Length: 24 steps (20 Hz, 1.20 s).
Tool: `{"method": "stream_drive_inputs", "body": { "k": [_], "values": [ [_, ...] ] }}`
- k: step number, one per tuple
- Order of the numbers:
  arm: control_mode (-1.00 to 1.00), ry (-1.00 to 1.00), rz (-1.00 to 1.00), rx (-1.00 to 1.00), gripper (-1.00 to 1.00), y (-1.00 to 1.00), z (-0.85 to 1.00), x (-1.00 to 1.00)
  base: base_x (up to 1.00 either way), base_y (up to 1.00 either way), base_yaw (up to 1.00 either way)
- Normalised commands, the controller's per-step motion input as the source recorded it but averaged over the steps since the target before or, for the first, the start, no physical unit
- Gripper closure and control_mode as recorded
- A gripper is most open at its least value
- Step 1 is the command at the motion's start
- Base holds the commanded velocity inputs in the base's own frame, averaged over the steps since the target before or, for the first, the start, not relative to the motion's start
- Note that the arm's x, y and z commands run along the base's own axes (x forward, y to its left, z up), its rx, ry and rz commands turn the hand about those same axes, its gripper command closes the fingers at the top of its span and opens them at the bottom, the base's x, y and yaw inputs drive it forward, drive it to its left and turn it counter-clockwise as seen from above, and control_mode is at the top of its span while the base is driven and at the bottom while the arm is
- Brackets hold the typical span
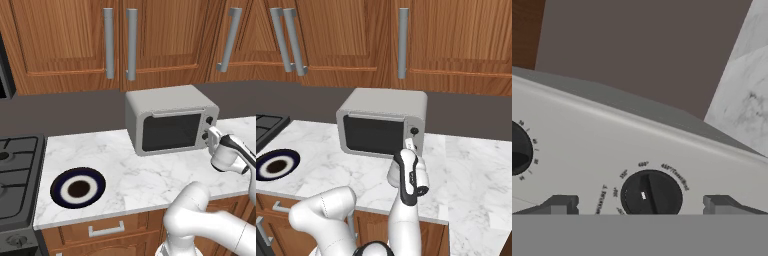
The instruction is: Pull the toaster oven rack outwards. Pick up the baguette from the plate and place it on the toaster oven rack. Close the toaster oven door fully and set the temperature to the lowest setting.
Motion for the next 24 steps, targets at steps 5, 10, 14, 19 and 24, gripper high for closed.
{"method": "stream_drive_inputs", "body": {
  "k": [5, 10, 14, 19, 24],
  "values": [
    [-1.0, 0.0, -0.01, 0.0, -1.0, -0.12, 0.0, 0.0, 0.0, 0.0, 0.0],
    [-1.0, 0.0, 0.0, 0.0, -1.0, 0.0, 0.0, 0.0, 0.0, 0.0, 0.0],
    [-1.0, 0.0, 0.0, 0.0, 1.0, 0.0, 0.0, 0.0, 0.0, 0.0, 0.0],
    [-1.0, 0.0, 0.0, 0.0, 1.0, 0.0, 0.0, 0.0, 0.0, 0.0, 0.0],
    [-1.0, 0.0, 0.0, 0.0, 1.0, 0.0, 0.0, 0.0, 0.0, 0.0, 0.0]
  ]
}}
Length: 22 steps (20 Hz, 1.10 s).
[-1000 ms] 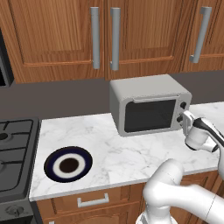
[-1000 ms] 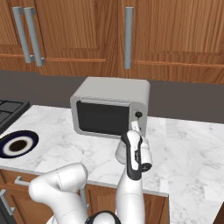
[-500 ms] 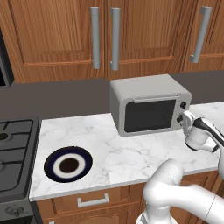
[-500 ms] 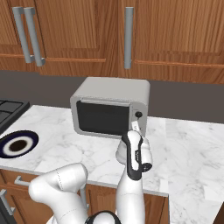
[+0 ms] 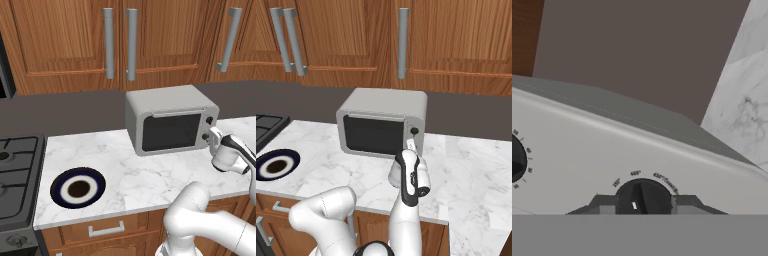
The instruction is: Pull the toaster oven rack outwards. Pick up the baguette from the plate and place it on the toaster oven rack. Close the toaster oven door fully and set the temperature to the lowest setting.
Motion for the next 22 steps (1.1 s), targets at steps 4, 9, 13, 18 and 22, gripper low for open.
{"method": "stream_drive_inputs", "body": {
  "k": [4, 9, 13, 18, 22],
  "values": [
    [-1.0, 0.0, 0.0, 0.0, 1.0, 0.0, 0.0, 0.0, 0.0, 0.0, 0.0],
    [-1.0, 0.0, 0.0, 0.0, 1.0, 0.0, 0.0, 0.0, 0.0, 0.0, 0.0],
    [-1.0, 0.0, 0.0, 0.0, 1.0, 0.0, 0.0, 0.0, 0.0, 0.0, 0.0],
    [-1.0, 0.0, 0.0, 0.0, 1.0, 0.0, 0.0, 0.0, 0.0, 0.0, 0.0],
    [-1.0, 0.0, 0.0, 0.0, 1.0, 0.0, 0.0, 0.0, 0.0, 0.0, 0.0]
  ]
}}
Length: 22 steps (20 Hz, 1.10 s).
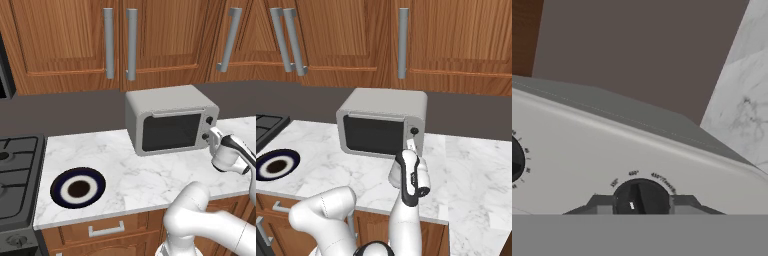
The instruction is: Pull the toaster oven rack outwards. Pick up the baguette from the plate and place it on the toaster oven rack. Close the toaster oven door fully and set the temperature to the lowest setting.
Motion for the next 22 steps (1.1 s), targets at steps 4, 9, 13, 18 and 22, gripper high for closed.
{"method": "stream_drive_inputs", "body": {
  "k": [4, 9, 13, 18, 22],
  "values": [
    [-1.0, 0.0, 0.0, 0.0, 1.0, 0.0, 0.0, 0.0, 0.0, 0.0, 0.0],
    [-1.0, 0.0, 0.0, 0.0, 1.0, 0.0, 0.0, 0.0, 0.0, 0.0, 0.0],
    [-1.0, 0.0, 0.0, 0.0, 1.0, -0.01, -0.03, 0.0, 0.0, 0.0, 0.0],
    [-1.0, 0.01, 0.01, 0.0, 1.0, 0.0, -0.16, 0.0, 0.0, 0.0, 0.0],
    [-1.0, 0.0, 0.09, 0.0, 1.0, -0.06, -0.11, 0.0, 0.0, 0.0, 0.0]
  ]
}}
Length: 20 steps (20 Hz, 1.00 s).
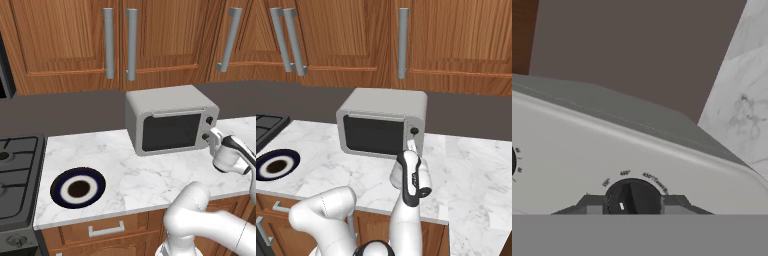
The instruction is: Pull the toaster oven rack outwards. Pick up the baguette from the plate and place it on the toaster oven rack. Close the toaster oven door fully and set the temperature to the lowest setting.
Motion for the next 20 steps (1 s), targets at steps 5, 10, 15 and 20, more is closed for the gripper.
{"method": "stream_drive_inputs", "body": {
  "k": [5, 10, 15, 20],
  "values": [
    [-1.0, 0.0, 0.07, -0.01, 1.0, -0.02, -0.1, 0.0, 0.0, 0.0, 0.0],
    [-1.0, 0.0, 0.04, -0.01, 1.0, -0.01, -0.13, 0.0, 0.0, 0.0, 0.0],
    [-1.0, -0.01, 0.0, -0.08, 1.0, 0.0, -0.15, 0.0, 0.0, 0.0, 0.0],
    [-1.0, -0.08, -0.08, -0.15, 1.0, 0.14, -0.07, 0.01, 0.0, 0.0, 0.0]
  ]
}}
